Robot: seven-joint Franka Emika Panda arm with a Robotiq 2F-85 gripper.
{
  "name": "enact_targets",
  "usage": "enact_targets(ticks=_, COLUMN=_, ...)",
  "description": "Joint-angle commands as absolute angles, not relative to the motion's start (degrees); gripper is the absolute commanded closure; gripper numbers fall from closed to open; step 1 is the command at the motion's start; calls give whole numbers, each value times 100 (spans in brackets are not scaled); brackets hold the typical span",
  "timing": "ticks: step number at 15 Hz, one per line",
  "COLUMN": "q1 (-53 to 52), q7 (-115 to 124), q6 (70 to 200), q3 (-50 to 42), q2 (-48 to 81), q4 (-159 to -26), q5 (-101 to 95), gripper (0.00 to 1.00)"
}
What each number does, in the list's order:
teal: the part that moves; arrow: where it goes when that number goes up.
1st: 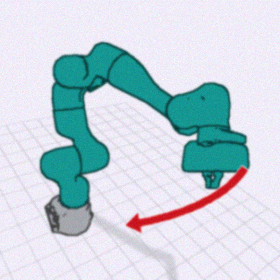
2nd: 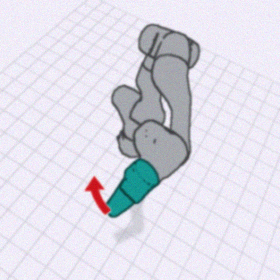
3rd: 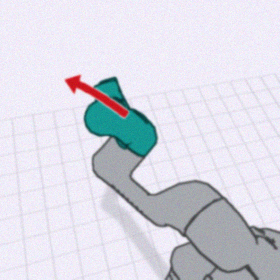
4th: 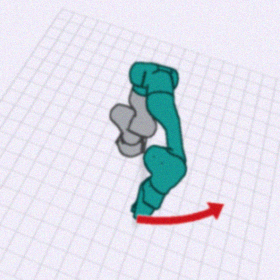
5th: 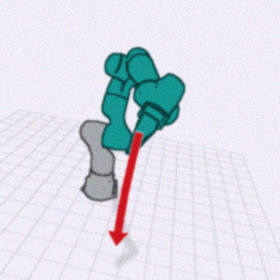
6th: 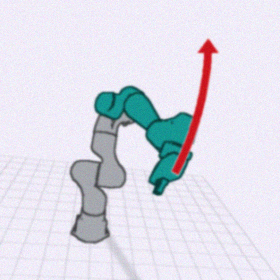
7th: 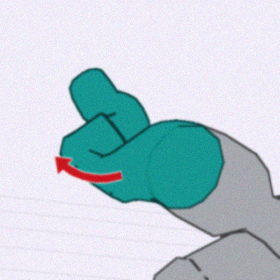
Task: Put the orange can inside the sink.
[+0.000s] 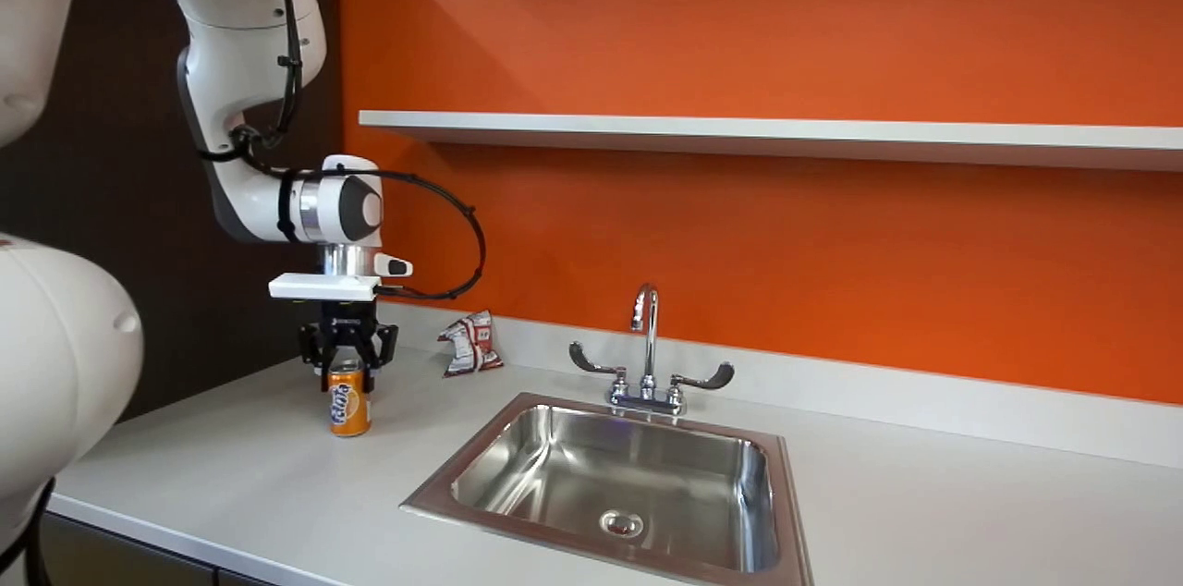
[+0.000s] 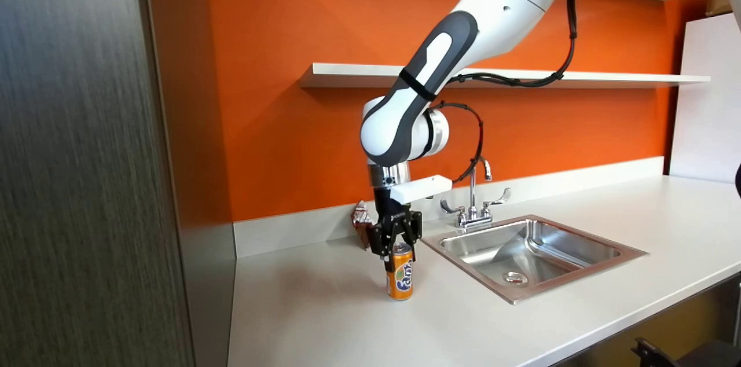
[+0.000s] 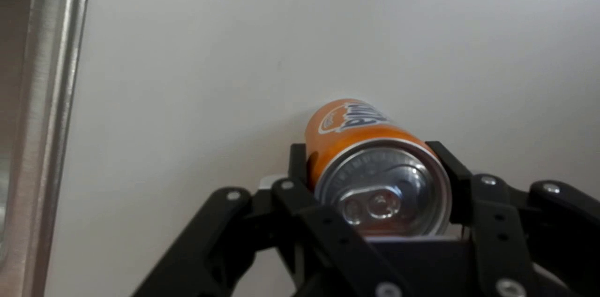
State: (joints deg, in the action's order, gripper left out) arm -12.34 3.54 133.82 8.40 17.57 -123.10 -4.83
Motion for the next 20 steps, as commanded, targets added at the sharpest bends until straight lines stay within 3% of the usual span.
enact_targets(ticks=1, q1=-1276, q7=555, q6=13138, q3=803, q2=1343, q4=-12369, q5=-650, gripper=62)
enact_targets(ticks=20, q1=-656, q7=968, q6=13387, q3=274, q2=156, q4=-13242, q5=-523, gripper=62)
